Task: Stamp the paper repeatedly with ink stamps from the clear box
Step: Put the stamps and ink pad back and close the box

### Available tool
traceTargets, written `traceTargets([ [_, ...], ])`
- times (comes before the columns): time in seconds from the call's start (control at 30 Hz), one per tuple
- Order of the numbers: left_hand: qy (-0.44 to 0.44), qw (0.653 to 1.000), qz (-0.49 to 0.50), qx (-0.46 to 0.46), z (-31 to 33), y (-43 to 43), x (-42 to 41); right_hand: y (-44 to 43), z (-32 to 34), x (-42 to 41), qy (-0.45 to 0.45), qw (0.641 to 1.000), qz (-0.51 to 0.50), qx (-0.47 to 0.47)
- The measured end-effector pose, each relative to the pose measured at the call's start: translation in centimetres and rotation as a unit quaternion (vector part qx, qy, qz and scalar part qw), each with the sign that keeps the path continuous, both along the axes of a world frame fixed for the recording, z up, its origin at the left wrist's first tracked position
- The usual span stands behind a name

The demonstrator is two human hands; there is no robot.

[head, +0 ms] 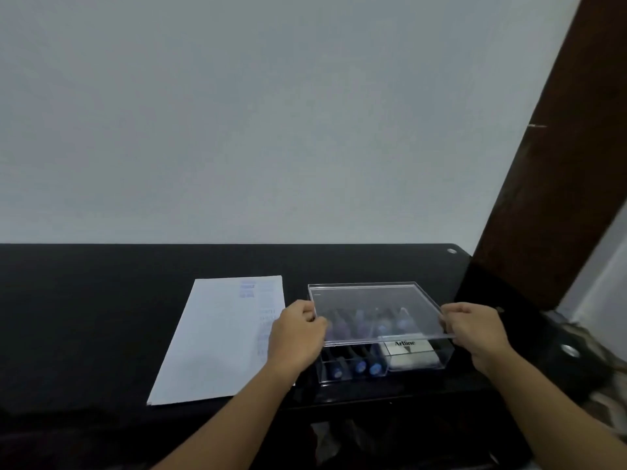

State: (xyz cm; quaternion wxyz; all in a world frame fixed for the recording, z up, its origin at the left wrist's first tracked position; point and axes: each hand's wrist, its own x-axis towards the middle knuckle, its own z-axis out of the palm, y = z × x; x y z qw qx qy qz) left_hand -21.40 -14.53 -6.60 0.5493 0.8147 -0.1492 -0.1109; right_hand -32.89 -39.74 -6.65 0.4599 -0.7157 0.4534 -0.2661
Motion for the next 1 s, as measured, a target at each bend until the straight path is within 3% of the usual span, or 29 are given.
traceTargets([
  [0.53, -0.069, 0.995, -0.005, 0.069, -3.0, -0.9, -0.9, 0.1, -1.7, 0.1, 0.140, 0.973, 0.063, -0.171],
  [0.77, -0.072, 0.994, -0.024, 0.078, -4.1, -0.5, -1.1, 0.3, -2.8, -0.3, 0.140, 0.963, 0.071, -0.218],
  [0.83, -0.075, 0.993, -0.028, 0.091, -4.1, -0.7, -1.0, 0.5, -3.0, -0.5, 0.173, 0.954, 0.076, -0.235],
  [0.93, -0.110, 0.986, -0.039, 0.119, -4.0, -1.2, -0.9, 1.8, -2.9, -0.9, 0.253, 0.910, 0.086, -0.316],
  [1.0, -0.164, 0.972, -0.062, 0.156, -3.5, -1.9, -1.3, 2.8, -3.0, -0.9, 0.230, 0.899, 0.108, -0.356],
])
